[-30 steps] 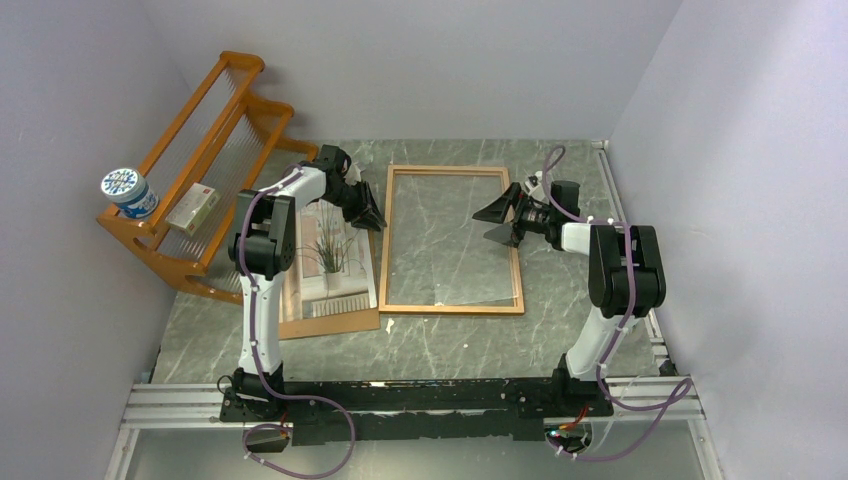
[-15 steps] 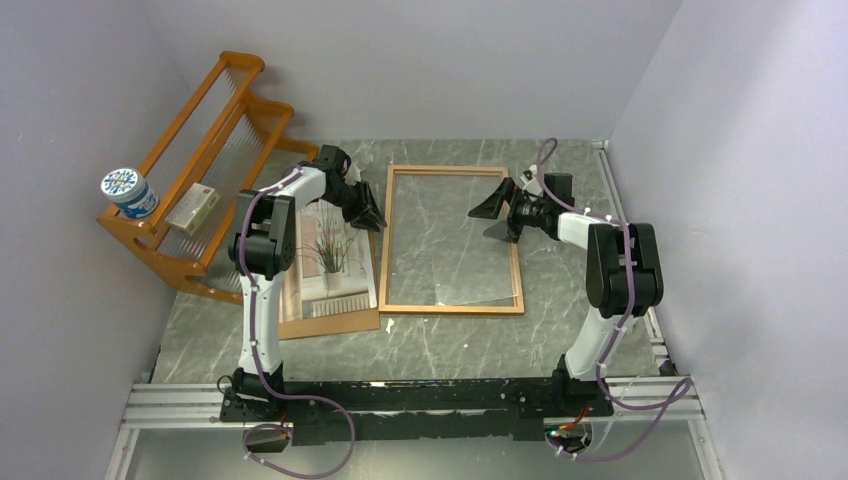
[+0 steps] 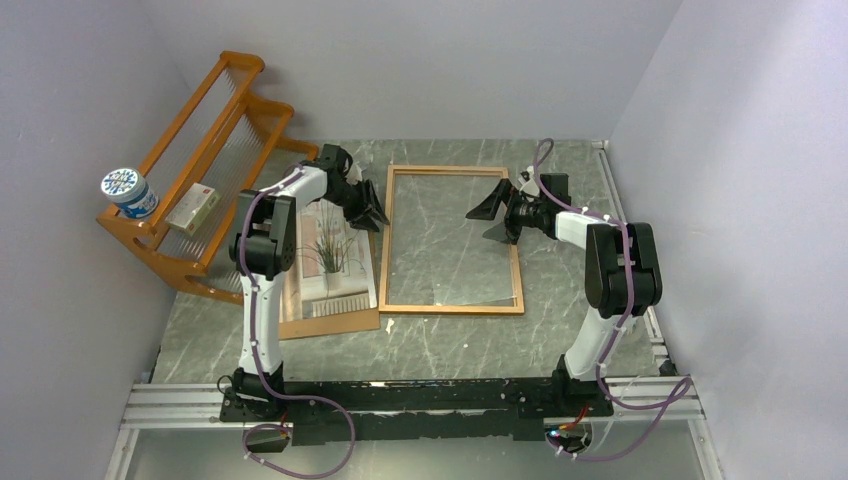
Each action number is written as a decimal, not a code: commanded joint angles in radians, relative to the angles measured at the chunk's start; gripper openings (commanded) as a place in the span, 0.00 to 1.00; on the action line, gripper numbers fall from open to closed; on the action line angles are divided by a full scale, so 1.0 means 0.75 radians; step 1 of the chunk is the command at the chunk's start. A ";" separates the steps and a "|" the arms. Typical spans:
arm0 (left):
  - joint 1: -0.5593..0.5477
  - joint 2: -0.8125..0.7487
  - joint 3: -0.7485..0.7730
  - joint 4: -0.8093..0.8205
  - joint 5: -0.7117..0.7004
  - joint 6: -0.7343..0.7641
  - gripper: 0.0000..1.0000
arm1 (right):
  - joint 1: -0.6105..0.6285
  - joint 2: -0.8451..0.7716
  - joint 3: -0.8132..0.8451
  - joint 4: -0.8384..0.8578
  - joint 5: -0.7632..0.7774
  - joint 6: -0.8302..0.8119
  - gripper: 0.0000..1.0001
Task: Put the photo into the frame
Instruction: Place the photo frame item in the photo frame.
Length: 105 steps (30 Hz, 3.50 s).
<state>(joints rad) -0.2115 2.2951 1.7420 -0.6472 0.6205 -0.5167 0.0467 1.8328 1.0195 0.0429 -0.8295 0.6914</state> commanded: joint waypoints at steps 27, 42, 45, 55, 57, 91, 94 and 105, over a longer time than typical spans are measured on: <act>-0.235 0.116 0.282 -0.321 -0.767 0.180 0.22 | 0.017 0.036 0.024 -0.022 0.017 0.000 0.94; -0.232 0.130 0.273 -0.337 -0.750 0.177 0.21 | -0.124 -0.161 0.040 -0.292 0.376 -0.083 0.99; -0.234 0.129 0.273 -0.331 -0.726 0.182 0.22 | -0.152 -0.218 0.034 -0.368 0.519 -0.122 0.99; -0.230 0.082 0.266 -0.293 -0.572 0.164 0.45 | -0.169 -0.260 -0.022 -0.422 0.717 -0.101 0.99; -0.223 0.062 0.271 -0.285 -0.543 0.154 0.50 | -0.169 -0.263 -0.029 -0.423 0.716 -0.095 0.99; -0.135 -0.327 -0.094 -0.139 -0.346 0.069 0.80 | 0.152 -0.550 -0.284 -1.045 1.163 -0.066 0.55; -0.135 -0.328 -0.109 -0.135 -0.344 0.067 0.79 | 0.173 -0.495 -0.282 -1.028 1.163 -0.082 0.57; -0.133 -0.294 -0.122 -0.138 -0.315 0.054 0.80 | 0.213 -0.489 -0.204 -1.038 1.236 -0.053 0.54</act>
<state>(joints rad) -0.3126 2.1067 1.6554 -0.7677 0.3511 -0.4614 0.2047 1.4986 0.8146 -0.7250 0.0429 0.6395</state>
